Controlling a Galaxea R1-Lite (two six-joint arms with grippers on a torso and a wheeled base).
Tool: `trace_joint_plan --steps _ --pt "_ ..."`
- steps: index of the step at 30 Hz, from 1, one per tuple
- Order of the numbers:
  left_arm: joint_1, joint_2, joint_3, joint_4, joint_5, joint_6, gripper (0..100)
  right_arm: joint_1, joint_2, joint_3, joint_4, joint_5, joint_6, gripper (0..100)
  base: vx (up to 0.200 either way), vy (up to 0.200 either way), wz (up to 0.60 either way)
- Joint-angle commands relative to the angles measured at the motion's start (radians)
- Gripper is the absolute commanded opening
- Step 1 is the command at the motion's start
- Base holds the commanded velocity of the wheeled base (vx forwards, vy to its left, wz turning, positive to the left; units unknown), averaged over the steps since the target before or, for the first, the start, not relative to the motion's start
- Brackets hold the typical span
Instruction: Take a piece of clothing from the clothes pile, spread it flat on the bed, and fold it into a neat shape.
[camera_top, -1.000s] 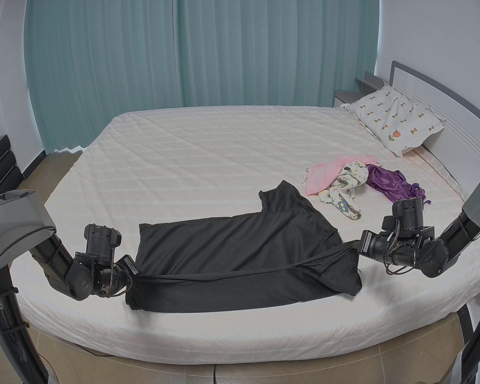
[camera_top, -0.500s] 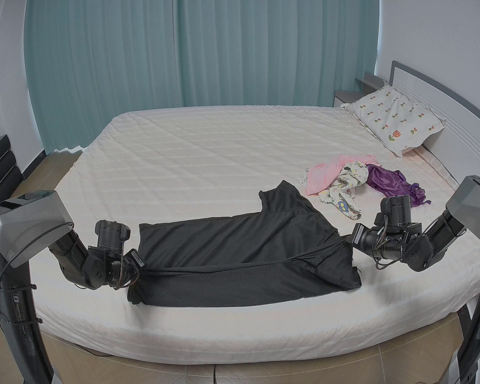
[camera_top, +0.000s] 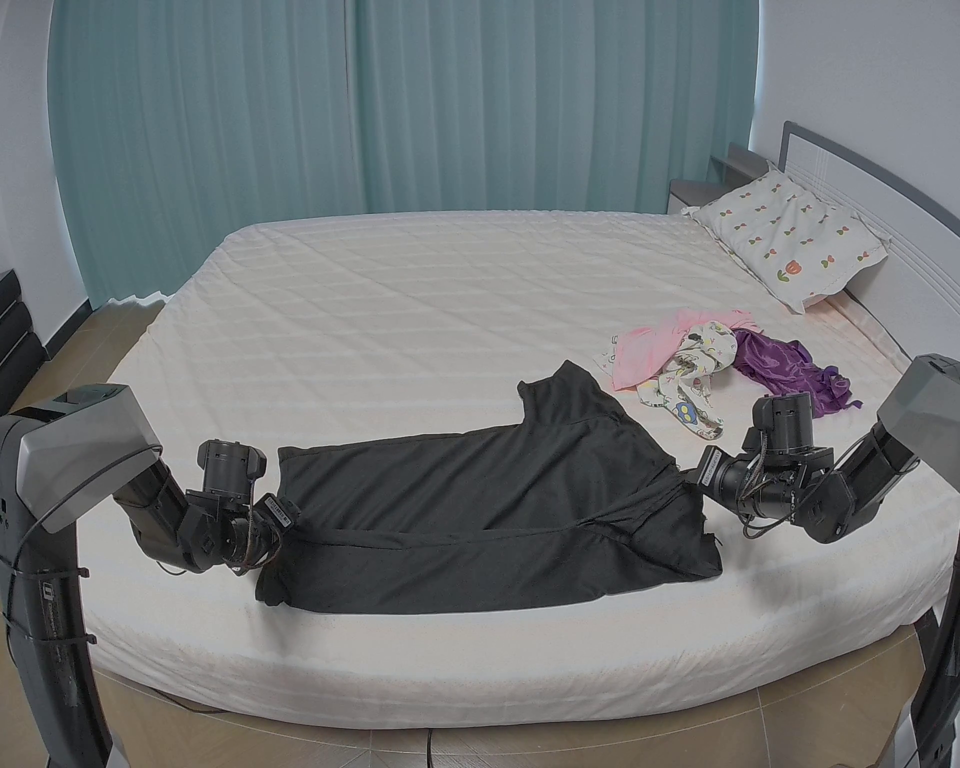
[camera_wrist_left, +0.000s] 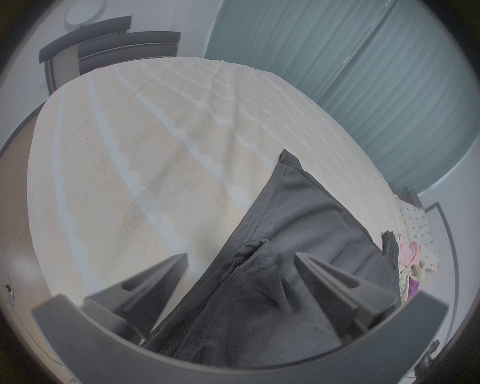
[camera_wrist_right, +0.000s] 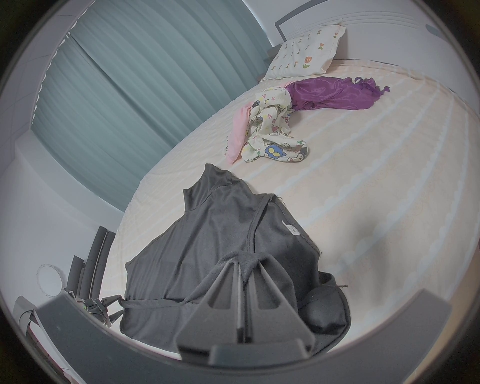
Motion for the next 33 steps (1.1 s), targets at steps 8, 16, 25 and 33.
trace_joint_plan --steps 8,16,25,33 --pt "0.049 -0.138 0.073 0.004 -0.007 -0.005 100 0.001 -0.045 0.049 0.003 0.012 0.055 0 0.000 0.000 0.00" --pt "0.077 -0.195 0.211 -0.004 -0.088 -0.013 100 0.001 -0.141 0.115 0.059 0.078 0.053 0 0.000 0.000 0.00" --pt "0.071 -0.191 0.335 -0.053 -0.136 -0.054 100 -0.001 -0.215 0.067 0.134 0.153 0.064 0 0.000 0.000 0.00" --pt "0.071 -0.171 0.387 -0.123 -0.202 -0.116 100 -0.002 -0.100 -0.056 0.143 0.149 -0.021 0 0.000 0.000 0.00"
